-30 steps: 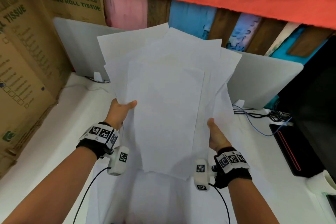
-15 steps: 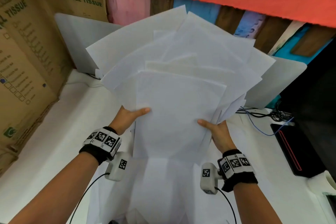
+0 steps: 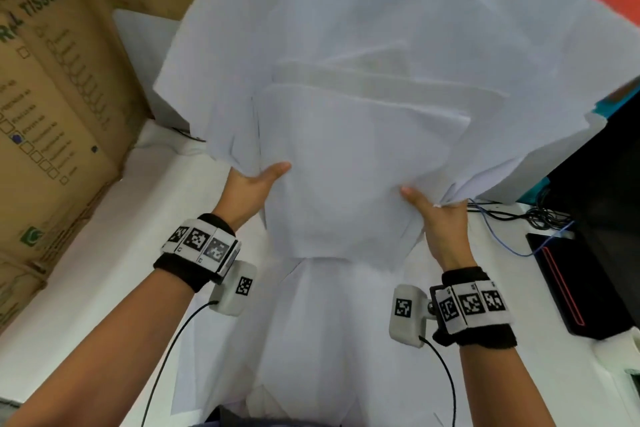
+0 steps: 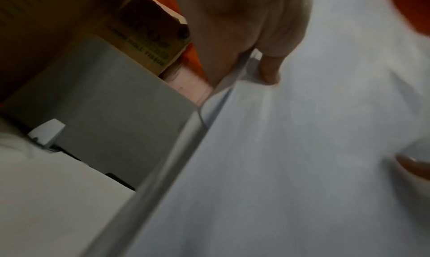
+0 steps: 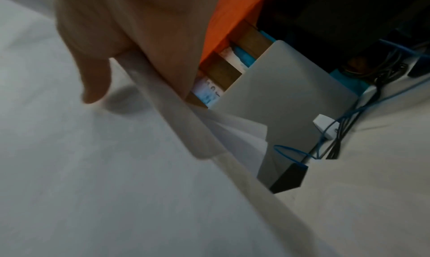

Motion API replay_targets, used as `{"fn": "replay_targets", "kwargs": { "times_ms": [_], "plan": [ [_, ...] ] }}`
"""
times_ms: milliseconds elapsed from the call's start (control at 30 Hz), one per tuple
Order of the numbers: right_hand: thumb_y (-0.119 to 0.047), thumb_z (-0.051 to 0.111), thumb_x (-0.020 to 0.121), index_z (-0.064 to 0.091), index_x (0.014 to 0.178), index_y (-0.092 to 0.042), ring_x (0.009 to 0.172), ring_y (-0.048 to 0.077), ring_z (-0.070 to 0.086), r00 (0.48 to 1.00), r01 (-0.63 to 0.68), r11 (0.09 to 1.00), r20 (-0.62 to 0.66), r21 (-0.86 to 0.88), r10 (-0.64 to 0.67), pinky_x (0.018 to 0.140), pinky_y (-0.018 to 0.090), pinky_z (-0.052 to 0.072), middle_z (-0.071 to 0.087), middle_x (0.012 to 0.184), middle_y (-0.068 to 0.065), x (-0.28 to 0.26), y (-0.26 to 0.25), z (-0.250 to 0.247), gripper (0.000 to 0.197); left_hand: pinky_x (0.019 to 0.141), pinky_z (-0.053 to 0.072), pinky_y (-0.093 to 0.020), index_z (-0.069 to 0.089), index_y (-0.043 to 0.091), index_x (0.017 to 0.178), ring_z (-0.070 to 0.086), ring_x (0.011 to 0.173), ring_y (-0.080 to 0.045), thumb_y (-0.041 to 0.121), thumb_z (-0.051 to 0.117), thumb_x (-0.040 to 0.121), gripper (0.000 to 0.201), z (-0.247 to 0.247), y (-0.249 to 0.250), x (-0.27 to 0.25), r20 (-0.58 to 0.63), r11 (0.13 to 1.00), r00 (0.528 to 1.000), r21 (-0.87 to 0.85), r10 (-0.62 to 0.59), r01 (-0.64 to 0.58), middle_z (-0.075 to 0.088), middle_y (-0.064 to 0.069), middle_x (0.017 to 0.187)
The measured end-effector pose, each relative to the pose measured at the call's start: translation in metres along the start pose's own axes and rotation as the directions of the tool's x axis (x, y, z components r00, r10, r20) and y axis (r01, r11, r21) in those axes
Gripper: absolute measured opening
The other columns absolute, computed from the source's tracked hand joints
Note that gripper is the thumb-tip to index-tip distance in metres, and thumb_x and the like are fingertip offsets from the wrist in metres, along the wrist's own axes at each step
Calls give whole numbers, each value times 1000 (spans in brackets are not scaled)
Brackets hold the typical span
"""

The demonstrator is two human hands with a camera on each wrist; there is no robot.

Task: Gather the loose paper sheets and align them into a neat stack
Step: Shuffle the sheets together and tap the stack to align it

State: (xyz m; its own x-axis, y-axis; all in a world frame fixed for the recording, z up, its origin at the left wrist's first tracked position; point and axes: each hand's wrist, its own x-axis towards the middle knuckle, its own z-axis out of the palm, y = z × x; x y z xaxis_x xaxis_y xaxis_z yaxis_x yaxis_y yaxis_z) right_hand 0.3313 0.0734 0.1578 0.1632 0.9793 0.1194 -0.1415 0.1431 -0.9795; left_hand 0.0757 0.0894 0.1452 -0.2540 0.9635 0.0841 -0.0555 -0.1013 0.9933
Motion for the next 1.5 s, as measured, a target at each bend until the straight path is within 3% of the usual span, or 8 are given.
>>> {"fn": "replay_targets", "kwargs": {
  "times_ms": [133, 267, 567, 767, 1000, 1167, 1300, 1500],
  "plan": [
    [-12, 80, 69, 62, 90, -17, 85, 22, 66, 967, -253, 943, -20, -218, 255, 74, 30, 56, 71, 86, -1, 0, 28, -5, 29, 92, 51, -32, 54, 2, 114, 62, 101, -19, 9, 69, 81, 37, 4, -1, 4, -68, 998, 997, -43, -43, 40, 63, -9, 114],
    [-17, 78, 74, 58, 85, 9, 77, 32, 63, 951, -264, 881, -259, -393, 170, 75, 40, 52, 65, 86, 23, 1, 37, 3, 35, 67, 51, -9, 56, 14, 101, 64, 79, -1, 0, 63, 84, 22, 11, -10, -6, -3, 993, 994, -18, -114, 114, 64, 1, 96],
    [-12, 72, 79, 62, 82, -13, 83, 24, 64, 940, -338, 869, -85, -361, 331, 82, 36, 52, 67, 91, 11, -8, 40, -8, 10, 78, 54, -23, 57, 6, 111, 64, 86, -13, -2, 63, 83, 30, 9, -16, -6, -23, 993, 994, 52, -105, 106, 63, -3, 103],
    [-9, 72, 78, 60, 104, 0, 80, 28, 67, 955, -293, 904, -130, -311, 265, 70, 35, 57, 68, 89, 12, 0, 37, -19, 31, 78, 53, -16, 52, 17, 119, 65, 94, 0, -5, 60, 81, 45, -17, -26, -2, 370, 947, 875, 47, -312, 318, 66, 8, 107],
    [-6, 77, 63, 64, 97, -18, 90, 19, 69, 911, -331, 901, 157, -279, 382, 81, 34, 55, 72, 95, 1, -1, 27, -13, 38, 93, 49, -36, 55, 2, 115, 64, 101, -23, 1, 68, 80, 37, -22, -23, 16, 125, 980, 972, 44, -197, 193, 65, -10, 108],
    [-5, 69, 81, 52, 121, 0, 105, 27, 60, 966, -248, 887, -24, -390, 259, 95, 42, 48, 62, 115, 13, 7, 37, -1, 44, 81, 53, -18, 58, -3, 109, 62, 93, -19, 3, 57, 89, 21, 1, -15, 6, 69, 991, 993, 100, -92, 85, 63, -10, 106],
    [-3, 63, 85, 57, 94, -15, 96, 24, 60, 976, -218, 916, -87, -337, 200, 86, 32, 51, 63, 96, 4, -6, 42, 7, 16, 66, 50, -13, 52, 14, 77, 60, 64, 0, 9, 58, 90, 15, 11, -28, -14, 19, 993, 995, 70, -100, 98, 58, -1, 73],
    [-35, 75, 74, 66, 108, -10, 101, 22, 62, 870, -493, 832, -129, -253, 476, 93, 33, 48, 67, 107, 6, -29, 64, -16, 43, 79, 48, -13, 60, 12, 106, 65, 88, 3, 3, 63, 84, 24, -2, -53, -27, 164, 982, 969, 3, -185, 187, 67, 6, 98]
  ]
}}
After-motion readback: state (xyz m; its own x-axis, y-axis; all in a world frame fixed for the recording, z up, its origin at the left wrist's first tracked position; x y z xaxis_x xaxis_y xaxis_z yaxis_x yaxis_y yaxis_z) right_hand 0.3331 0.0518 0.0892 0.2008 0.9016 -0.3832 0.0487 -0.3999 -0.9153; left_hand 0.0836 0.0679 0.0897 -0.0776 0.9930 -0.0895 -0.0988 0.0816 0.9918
